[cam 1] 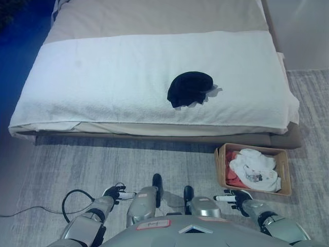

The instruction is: Put the clothes on the bed into the basket.

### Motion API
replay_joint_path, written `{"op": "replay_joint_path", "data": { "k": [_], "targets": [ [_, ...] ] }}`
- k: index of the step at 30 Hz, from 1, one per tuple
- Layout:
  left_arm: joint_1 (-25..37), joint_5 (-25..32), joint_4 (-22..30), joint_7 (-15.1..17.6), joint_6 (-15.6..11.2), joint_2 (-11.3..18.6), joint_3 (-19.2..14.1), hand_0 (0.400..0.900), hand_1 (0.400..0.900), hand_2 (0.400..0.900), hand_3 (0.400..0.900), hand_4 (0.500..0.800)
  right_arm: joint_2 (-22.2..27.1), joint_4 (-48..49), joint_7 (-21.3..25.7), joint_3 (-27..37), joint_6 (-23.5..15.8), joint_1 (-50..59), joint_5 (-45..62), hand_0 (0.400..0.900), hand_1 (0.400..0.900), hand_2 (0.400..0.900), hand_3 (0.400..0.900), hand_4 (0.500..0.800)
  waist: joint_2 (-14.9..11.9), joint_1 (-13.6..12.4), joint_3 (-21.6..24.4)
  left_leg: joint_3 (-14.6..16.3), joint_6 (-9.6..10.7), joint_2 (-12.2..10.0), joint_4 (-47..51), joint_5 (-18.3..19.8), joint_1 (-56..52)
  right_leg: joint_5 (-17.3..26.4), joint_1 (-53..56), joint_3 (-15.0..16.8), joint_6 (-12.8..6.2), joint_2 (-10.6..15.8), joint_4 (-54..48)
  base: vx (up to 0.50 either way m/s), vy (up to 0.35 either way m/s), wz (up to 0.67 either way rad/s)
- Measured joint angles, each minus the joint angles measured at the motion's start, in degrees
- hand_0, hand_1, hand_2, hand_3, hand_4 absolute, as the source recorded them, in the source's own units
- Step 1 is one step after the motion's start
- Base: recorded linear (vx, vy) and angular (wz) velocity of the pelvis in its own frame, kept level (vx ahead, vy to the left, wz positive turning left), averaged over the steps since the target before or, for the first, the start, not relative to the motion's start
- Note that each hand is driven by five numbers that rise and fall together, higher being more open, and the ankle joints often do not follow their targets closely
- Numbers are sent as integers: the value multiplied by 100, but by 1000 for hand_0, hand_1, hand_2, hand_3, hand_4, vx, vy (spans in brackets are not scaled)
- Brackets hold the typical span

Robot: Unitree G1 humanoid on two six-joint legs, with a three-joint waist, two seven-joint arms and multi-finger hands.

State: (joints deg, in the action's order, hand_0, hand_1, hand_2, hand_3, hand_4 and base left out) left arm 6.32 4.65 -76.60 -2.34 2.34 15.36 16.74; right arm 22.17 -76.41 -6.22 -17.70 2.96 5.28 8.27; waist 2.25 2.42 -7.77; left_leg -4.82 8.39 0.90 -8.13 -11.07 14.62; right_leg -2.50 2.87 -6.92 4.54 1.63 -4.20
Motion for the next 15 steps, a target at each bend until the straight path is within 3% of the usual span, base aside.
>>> {"op": "replay_joint_path", "data": {
  "k": [5,9,10,12,15],
  "targets": [
    [-129,3,-4,-3,13,-15,9,900,900,900,900,800,75,4,84,-2,-7,6,-1,900,900,900,900,800,27,-120,-194,11,-39,-201,910,17,33,24,181,95,58,-94,-77,183,38,-32],
    [-388,5,-5,-8,28,-54,3,900,900,900,900,800,134,-13,75,0,-15,55,-12,900,900,900,900,800,202,-162,-167,9,-149,-372,1263,30,-334,-162,460,502,-244,-201,-79,227,145,-45],
    [-469,5,1,-4,28,-61,11,900,900,900,900,800,131,-31,81,-12,-20,21,-13,900,900,900,900,800,252,-160,-122,45,-486,-355,1280,-163,-464,-231,485,593,-404,-263,-53,219,213,-26],
    [-337,5,14,6,-4,53,10,900,900,900,900,800,34,-13,7,-4,-80,9,-14,900,900,900,900,800,-32,-121,-16,206,-654,-94,1277,63,-503,-311,458,734,-524,91,5,202,207,-23],
    [87,4,14,50,-5,159,5,900,900,900,900,800,-96,-22,-53,8,-103,18,-15,900,900,900,900,800,-278,-122,43,325,-850,210,1198,165,-530,-433,458,731,-795,386,90,211,248,-28]
  ]
}}
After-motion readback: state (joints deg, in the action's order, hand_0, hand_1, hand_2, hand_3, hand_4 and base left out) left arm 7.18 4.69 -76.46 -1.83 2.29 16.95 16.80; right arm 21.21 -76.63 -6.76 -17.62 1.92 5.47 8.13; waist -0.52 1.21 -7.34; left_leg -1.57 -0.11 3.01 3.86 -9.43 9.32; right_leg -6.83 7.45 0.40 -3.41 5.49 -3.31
